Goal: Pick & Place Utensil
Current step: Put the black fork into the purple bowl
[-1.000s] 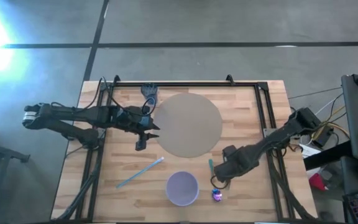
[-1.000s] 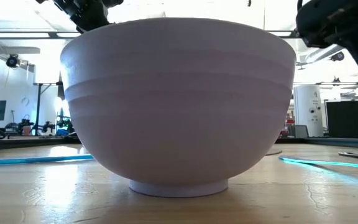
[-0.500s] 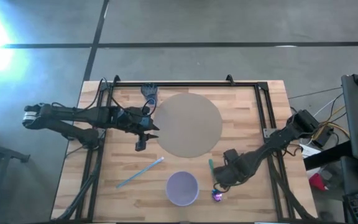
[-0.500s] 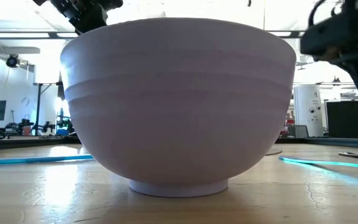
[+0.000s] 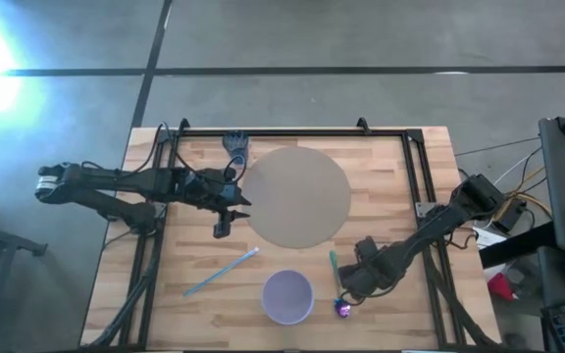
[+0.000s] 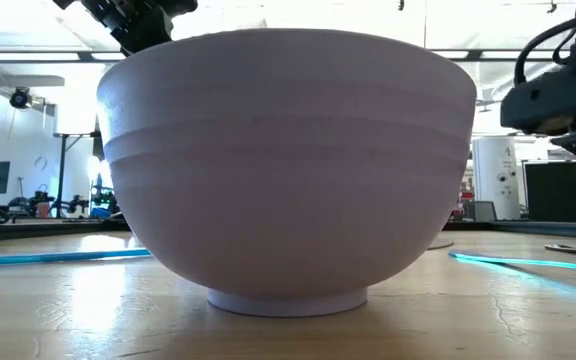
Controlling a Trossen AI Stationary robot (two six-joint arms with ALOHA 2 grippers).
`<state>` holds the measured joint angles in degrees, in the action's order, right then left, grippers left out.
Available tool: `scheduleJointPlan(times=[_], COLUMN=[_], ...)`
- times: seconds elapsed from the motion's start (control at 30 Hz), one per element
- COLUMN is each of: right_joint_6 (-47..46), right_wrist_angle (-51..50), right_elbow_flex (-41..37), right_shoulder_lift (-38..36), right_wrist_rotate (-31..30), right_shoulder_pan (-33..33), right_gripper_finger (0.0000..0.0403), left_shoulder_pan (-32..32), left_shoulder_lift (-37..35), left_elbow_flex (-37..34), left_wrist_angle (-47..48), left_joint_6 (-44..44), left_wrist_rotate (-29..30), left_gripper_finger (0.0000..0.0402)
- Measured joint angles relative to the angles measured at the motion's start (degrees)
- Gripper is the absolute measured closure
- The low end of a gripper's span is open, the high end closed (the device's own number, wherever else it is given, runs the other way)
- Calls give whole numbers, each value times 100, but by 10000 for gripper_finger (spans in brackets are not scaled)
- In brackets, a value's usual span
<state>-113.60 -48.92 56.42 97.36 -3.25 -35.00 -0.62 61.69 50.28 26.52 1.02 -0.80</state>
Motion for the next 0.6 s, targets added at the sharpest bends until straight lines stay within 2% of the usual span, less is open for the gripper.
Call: scheduleJointPlan(times=[0.6], right_joint_6=[109], right_wrist_angle=[215], right_elbow_flex=[-129], right_shoulder_lift=[284], right_wrist_rotate=[-156], right_shoulder_pan=[13], right_gripper_finger=[302], left_shoulder_pan=[2], left_shoulder_lift=[0], left_elbow_flex=[0], left_wrist_angle=[7], left_joint_6=[-16], left_wrist_rotate=[0], left_gripper_finger=[254])
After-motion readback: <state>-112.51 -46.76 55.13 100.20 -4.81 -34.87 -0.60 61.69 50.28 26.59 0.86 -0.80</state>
